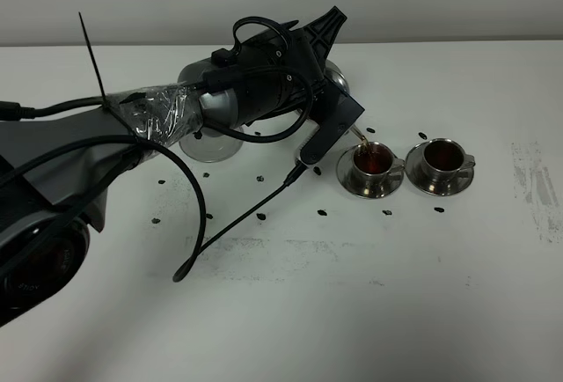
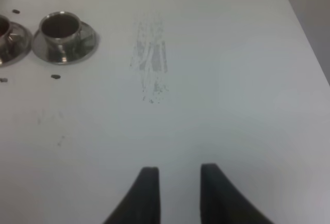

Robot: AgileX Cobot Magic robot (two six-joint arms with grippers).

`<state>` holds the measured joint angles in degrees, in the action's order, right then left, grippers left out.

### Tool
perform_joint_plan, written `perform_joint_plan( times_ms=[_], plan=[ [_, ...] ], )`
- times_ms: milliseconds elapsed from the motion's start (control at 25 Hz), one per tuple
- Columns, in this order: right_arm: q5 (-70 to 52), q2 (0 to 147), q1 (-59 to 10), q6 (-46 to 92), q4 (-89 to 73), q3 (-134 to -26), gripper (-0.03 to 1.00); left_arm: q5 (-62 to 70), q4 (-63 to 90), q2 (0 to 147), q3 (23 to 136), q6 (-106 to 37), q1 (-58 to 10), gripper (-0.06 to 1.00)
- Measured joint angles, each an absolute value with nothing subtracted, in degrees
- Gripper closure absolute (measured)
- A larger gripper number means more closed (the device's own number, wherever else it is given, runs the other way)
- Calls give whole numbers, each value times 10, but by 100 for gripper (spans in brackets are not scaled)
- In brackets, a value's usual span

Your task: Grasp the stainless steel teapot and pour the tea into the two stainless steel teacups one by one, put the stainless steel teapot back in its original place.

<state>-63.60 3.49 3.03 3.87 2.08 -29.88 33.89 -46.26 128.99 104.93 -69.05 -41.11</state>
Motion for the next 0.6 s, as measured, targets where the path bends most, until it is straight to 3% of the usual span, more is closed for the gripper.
perform_joint_plan(
  times_ms=[600],
  plan=[
    [-636, 35, 30, 39, 21, -299, 78, 335, -475, 1290, 1049, -690, -411, 76]
  ],
)
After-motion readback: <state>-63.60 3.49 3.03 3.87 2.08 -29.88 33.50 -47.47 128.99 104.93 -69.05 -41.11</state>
